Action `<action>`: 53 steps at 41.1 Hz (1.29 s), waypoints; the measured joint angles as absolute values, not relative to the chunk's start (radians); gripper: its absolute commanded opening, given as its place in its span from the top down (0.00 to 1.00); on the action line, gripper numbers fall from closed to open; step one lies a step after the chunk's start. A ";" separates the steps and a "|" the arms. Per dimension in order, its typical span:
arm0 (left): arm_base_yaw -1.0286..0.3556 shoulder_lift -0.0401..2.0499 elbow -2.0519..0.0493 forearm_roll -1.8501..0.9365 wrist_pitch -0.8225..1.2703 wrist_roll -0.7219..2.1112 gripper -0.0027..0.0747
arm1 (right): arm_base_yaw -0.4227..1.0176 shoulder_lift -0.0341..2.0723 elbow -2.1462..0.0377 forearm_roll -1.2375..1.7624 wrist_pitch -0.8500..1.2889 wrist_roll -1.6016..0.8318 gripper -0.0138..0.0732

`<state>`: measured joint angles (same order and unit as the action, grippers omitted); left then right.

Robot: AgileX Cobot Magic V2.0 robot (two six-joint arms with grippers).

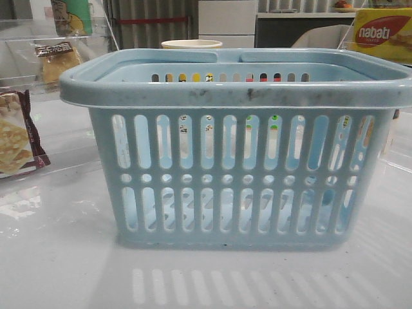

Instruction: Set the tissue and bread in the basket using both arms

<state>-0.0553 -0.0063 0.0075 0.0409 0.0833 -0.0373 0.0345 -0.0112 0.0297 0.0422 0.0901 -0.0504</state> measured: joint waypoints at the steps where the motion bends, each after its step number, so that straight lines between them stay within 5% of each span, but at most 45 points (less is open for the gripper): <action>1: -0.055 -0.006 0.008 0.041 0.083 -0.037 0.85 | 0.034 -0.011 0.030 0.042 0.090 -0.050 0.77; 27: -0.055 -0.006 0.008 0.041 0.078 -0.037 0.85 | 0.034 -0.011 0.030 0.042 0.090 -0.050 0.77; 35: -0.055 -0.006 -0.004 0.041 -0.062 -0.037 0.85 | 0.034 -0.011 0.025 0.042 0.071 -0.052 0.77; 53: -0.055 0.097 -0.508 0.041 0.213 -0.037 0.85 | 0.034 0.059 -0.450 0.042 0.272 -0.052 0.77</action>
<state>-0.0553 0.0973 -0.5079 0.0409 0.2130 -0.0373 0.0345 0.0593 -0.4496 0.0422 0.2722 -0.0524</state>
